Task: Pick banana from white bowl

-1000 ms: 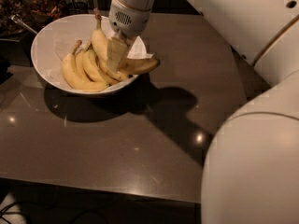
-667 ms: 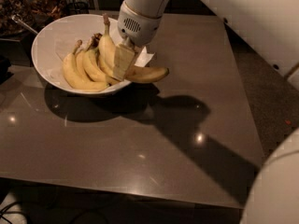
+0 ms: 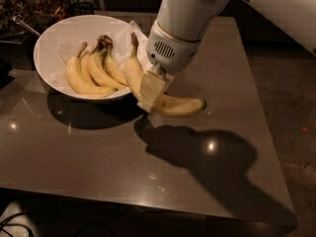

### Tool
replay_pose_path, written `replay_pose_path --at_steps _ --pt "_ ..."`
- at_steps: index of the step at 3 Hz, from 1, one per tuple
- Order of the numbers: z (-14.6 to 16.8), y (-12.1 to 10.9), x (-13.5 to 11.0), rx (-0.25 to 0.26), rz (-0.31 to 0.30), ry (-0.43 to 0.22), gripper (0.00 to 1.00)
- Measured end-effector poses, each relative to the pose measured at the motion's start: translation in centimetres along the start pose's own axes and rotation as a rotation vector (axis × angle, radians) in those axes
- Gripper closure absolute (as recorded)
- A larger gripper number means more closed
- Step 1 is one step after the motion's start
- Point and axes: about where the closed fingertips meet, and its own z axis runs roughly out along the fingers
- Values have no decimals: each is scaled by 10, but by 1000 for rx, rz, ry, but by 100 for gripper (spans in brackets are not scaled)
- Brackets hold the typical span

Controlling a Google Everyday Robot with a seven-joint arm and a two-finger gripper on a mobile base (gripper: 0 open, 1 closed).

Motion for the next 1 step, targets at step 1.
replay_pose_path --at_steps 1 --pt "1 1 2 1 2 2 100"
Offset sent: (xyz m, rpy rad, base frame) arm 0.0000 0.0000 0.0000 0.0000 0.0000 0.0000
